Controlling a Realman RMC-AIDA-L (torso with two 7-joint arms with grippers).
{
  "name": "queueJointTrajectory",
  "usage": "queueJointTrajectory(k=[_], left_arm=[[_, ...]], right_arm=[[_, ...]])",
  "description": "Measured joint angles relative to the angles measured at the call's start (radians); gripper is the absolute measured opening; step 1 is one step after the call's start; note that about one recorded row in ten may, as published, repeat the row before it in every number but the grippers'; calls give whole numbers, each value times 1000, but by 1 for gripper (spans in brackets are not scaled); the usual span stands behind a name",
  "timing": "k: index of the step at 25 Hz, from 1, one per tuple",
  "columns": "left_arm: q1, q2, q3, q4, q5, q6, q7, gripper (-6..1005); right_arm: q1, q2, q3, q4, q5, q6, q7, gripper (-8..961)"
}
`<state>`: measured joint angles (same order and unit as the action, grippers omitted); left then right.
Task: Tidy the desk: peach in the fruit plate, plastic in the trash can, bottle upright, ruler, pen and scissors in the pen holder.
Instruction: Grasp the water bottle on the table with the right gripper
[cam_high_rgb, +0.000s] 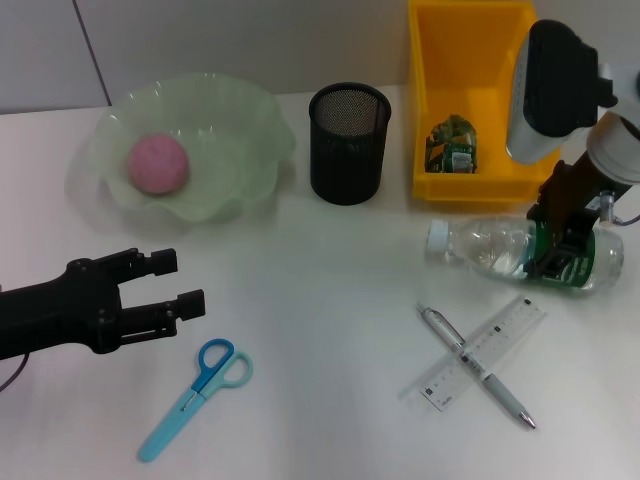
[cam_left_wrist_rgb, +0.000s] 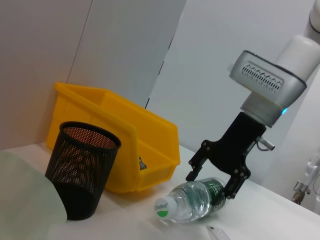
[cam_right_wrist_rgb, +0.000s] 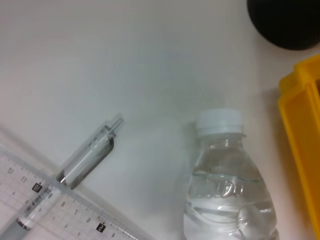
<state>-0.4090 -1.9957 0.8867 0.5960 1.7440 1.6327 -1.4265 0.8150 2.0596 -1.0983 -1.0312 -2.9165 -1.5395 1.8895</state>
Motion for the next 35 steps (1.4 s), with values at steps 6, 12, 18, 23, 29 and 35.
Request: queueJointTrajectory(k=[6, 12, 18, 23, 29, 35], left_arm=[[1, 2, 0, 1, 0, 2, -3, 741], [1, 3, 0, 1, 0, 4, -3, 738], [1, 4, 0, 1, 0, 8, -3, 736], [1, 5, 0, 1, 0, 10, -3, 733], [3, 5, 0, 3, 0, 11, -3, 730], [4, 5, -1, 8, 0, 13, -8, 727]], right_arm=[[9, 0, -20, 64, -2, 41, 1, 702], [8, 0, -21, 101, -3, 60, 5, 703], [6, -1, -22, 123, -3, 81, 9, 705], [3, -1, -22, 124, -2, 88, 10, 708], [9, -2, -24, 155, -3, 110, 13, 711], [3, -6, -54, 155, -2, 132, 35, 714]])
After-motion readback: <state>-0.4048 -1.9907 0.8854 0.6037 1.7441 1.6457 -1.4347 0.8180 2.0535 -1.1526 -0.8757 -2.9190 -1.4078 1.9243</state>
